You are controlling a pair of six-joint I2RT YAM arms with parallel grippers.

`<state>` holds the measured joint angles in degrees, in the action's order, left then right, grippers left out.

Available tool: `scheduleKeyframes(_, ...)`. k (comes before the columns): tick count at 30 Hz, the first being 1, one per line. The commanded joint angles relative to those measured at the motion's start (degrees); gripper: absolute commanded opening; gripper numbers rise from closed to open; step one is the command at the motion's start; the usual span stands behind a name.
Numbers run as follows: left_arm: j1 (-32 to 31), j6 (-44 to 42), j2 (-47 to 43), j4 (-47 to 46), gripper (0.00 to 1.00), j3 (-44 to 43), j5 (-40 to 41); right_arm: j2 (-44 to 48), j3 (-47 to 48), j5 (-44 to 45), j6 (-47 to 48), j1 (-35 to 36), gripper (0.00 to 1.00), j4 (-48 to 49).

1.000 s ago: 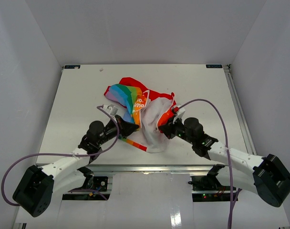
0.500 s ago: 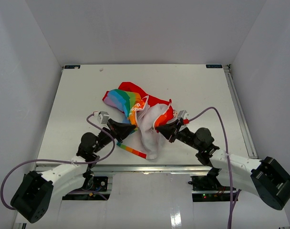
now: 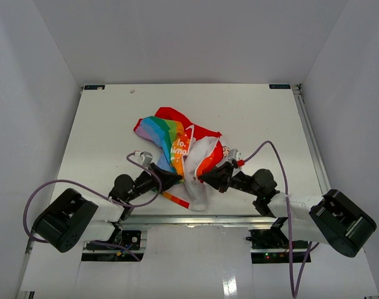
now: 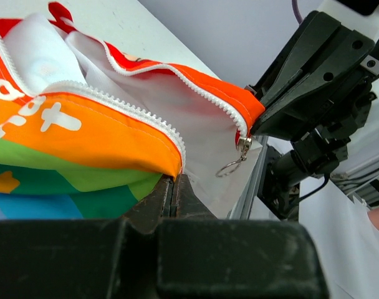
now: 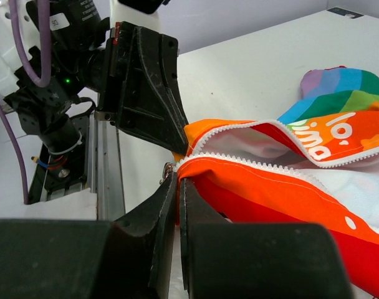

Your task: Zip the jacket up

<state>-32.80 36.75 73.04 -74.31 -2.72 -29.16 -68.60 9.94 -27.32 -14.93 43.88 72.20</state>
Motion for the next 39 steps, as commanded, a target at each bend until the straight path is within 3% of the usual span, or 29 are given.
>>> scheduleKeyframes(1,-1.3,-1.3,-0.5,-29.9,0.00,-1.1,-4.1,1.3,-0.7,-2.3,-0.4,-0.1,0.08,20.5)
scheduleKeyframes(26,-5.3,-1.0,-4.1,-29.5,0.00,-3.4,-2.8,0.9,1.5,-3.4,-3.7,-0.2,0.08,26.0)
scheduleKeyframes(39,-5.3,-3.7,-9.4,-21.7,0.00,-2.8,-0.8,3.6,2.2,-2.5,-2.7,-0.1,0.08,22.9)
